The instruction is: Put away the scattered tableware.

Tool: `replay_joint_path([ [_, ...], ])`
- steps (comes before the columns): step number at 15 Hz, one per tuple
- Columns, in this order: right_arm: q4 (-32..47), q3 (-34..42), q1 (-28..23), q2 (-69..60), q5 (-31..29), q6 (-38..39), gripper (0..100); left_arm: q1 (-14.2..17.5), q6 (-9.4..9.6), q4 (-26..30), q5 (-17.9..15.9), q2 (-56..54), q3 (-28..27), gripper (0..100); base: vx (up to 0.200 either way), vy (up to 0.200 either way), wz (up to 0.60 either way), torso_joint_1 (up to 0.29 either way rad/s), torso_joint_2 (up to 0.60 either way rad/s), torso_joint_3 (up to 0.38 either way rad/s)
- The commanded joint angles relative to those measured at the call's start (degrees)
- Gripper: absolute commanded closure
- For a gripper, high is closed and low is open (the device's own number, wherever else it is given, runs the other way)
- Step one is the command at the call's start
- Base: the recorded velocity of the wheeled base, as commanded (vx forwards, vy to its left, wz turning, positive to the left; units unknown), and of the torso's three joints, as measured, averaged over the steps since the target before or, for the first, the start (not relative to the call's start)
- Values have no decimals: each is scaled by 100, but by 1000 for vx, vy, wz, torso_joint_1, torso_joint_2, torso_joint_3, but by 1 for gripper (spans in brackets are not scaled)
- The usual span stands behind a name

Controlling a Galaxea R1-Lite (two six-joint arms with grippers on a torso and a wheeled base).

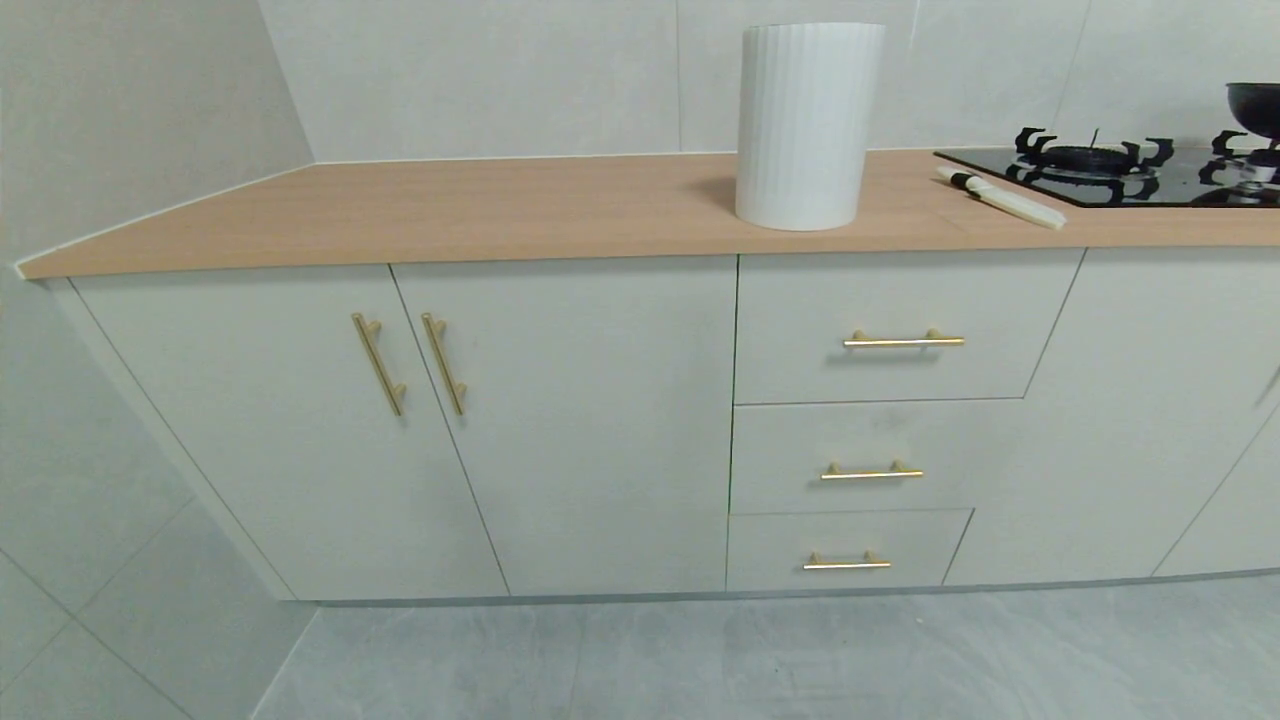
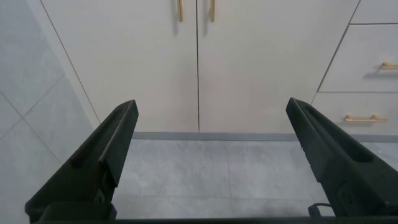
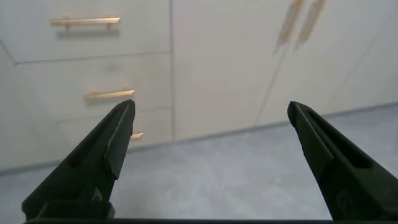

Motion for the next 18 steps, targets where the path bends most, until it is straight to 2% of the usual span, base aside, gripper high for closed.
replay_joint_path([
  [1, 80, 410, -374, -1124, 89, -137, 0, 5, 5, -2, 8, 2, 0, 0, 0, 0, 0, 0, 0, 0],
  [4, -403, 1174, -383, -1159, 889, 434, 0, 5, 5, -2, 8, 2, 0, 0, 0, 0, 0, 0, 0, 0],
  [8, -2328, 2836, -383, -1159, 2146, 434, 0, 5, 5, -2, 8, 2, 0, 0, 0, 0, 0, 0, 0, 0],
  [10, -2170, 2836, -383, -1159, 2339, 452, 0, 5, 5, -2, 8, 2, 0, 0, 0, 0, 0, 0, 0, 0],
  [13, -1449, 2818, -383, -1159, 2374, 452, 0, 5, 5, -2, 8, 2, 0, 0, 0, 0, 0, 0, 0, 0],
  [18, -1563, 2836, -383, -1159, 2374, 566, 0, 5, 5, -2, -1, 2, 0, 0, 0, 0, 0, 0, 0, 0],
])
